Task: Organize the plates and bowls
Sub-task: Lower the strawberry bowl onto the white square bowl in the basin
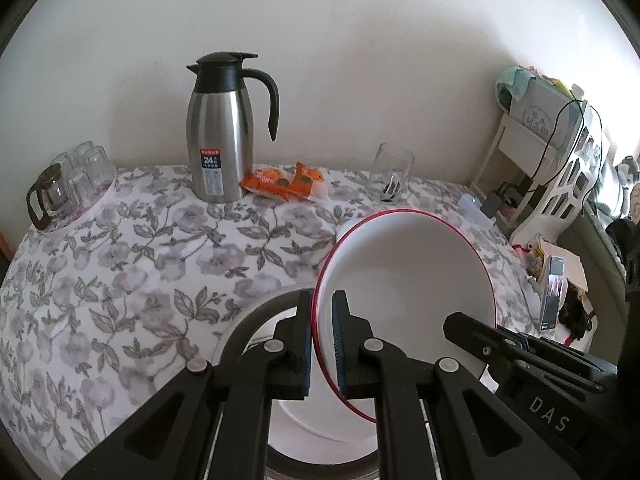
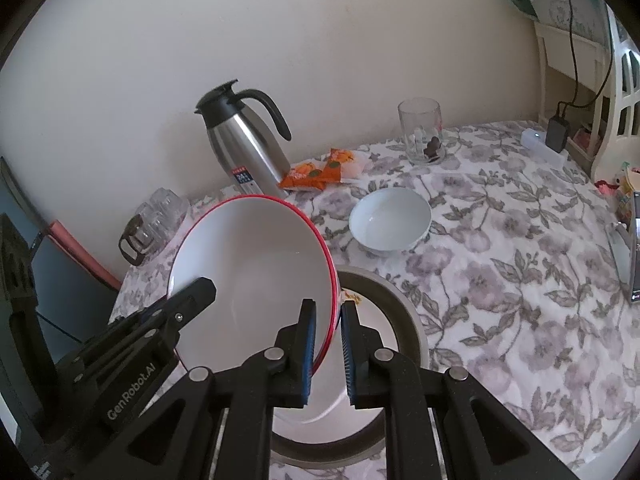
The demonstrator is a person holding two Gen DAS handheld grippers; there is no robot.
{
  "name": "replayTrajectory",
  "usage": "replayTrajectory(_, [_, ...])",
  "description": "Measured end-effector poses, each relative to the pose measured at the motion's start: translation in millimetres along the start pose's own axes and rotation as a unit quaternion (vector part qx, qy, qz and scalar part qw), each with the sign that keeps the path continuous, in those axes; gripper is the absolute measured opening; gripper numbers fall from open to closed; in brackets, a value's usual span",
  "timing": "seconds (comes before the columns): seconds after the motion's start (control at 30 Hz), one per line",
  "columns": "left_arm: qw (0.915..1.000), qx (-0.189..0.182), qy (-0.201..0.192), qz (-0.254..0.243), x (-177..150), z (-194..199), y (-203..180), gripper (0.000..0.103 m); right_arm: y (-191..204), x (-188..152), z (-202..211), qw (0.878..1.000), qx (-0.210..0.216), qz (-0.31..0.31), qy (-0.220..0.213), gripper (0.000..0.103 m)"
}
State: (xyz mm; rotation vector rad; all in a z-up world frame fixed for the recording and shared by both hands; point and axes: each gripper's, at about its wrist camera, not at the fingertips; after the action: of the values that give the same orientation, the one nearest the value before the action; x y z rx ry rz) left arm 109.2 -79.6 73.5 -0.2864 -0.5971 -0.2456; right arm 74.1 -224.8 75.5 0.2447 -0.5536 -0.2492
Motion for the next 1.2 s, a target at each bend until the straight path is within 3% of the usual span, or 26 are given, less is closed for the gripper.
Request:
replayTrajectory(0.73, [0.9968, 0.005, 0.075, 0.027, -12, -34, 18, 0.009, -2, -11, -39, 0.997, -0.003, 0.003, 0.078, 0.015])
replayTrajectory(1.2, [0.9947, 0.007, 0.098, 0.03, -14, -43, 20, 0.01, -4, -14, -50, 0.994, 0.004, -0.008, 0.105, 0.017])
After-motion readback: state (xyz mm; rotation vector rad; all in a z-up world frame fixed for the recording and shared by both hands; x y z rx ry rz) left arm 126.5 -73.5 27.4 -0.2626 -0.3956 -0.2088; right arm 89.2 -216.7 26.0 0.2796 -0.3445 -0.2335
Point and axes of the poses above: each gripper's, at about its wrist camera, not at the fingertips, and z roughly against the way its jaws point, y to its left, x to its top, and after that the axes turned 7 degrees about y, right-handed
